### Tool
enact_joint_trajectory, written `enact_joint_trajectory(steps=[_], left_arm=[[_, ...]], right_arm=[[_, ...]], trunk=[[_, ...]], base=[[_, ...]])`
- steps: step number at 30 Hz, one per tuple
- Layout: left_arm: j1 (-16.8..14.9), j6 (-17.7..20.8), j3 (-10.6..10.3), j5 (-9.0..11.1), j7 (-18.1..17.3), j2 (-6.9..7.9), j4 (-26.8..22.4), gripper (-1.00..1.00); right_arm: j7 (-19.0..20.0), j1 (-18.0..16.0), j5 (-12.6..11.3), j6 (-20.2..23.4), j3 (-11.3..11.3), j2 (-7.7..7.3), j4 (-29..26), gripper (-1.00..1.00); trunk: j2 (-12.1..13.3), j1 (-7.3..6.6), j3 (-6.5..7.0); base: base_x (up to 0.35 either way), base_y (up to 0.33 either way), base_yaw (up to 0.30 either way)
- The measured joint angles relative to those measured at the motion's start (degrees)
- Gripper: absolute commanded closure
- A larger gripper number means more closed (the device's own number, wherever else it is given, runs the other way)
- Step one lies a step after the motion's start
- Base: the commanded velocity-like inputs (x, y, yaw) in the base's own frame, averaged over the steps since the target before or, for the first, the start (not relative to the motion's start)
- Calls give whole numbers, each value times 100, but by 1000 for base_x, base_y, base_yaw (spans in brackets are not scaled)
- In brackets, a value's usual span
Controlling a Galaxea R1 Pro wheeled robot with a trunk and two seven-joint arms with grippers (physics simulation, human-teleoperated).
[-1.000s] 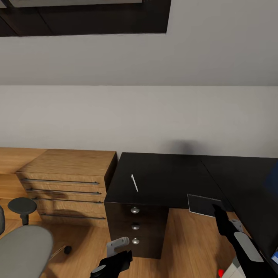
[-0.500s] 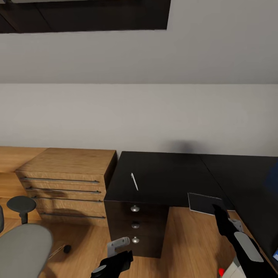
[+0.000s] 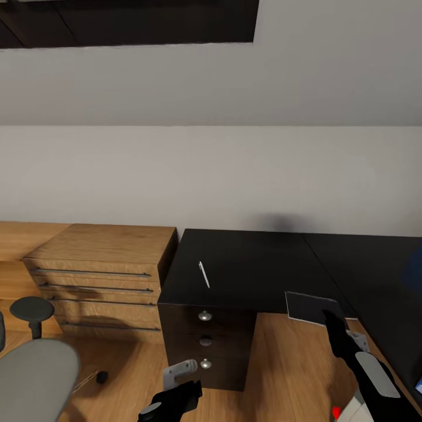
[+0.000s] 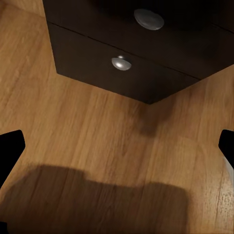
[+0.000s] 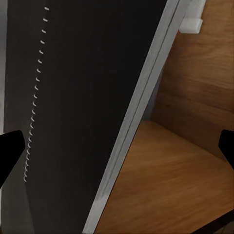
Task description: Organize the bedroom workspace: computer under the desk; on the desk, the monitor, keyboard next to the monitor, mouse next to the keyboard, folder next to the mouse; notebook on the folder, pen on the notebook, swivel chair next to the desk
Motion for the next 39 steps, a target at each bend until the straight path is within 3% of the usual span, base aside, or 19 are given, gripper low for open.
enact_joint_trajectory(steps=[29,30,39], left_arm=[[0,-8,1,1,-21,9,130,-100],[0,-8,1,0,-21,9,130,-100],[0,-8,1,0,-21,9,132,-100]], right_arm=[[4,0,-1,5,0,-9,-12,-100],[3,0,-1,5,0,-9,-13,100],[11,-1,-1,4,-2,-9,-25,100]], trunk=[[0,0,0],[0,0,0],[0,0,0]], base=[[31,0,0],[1,0,0],[0,0,0]])
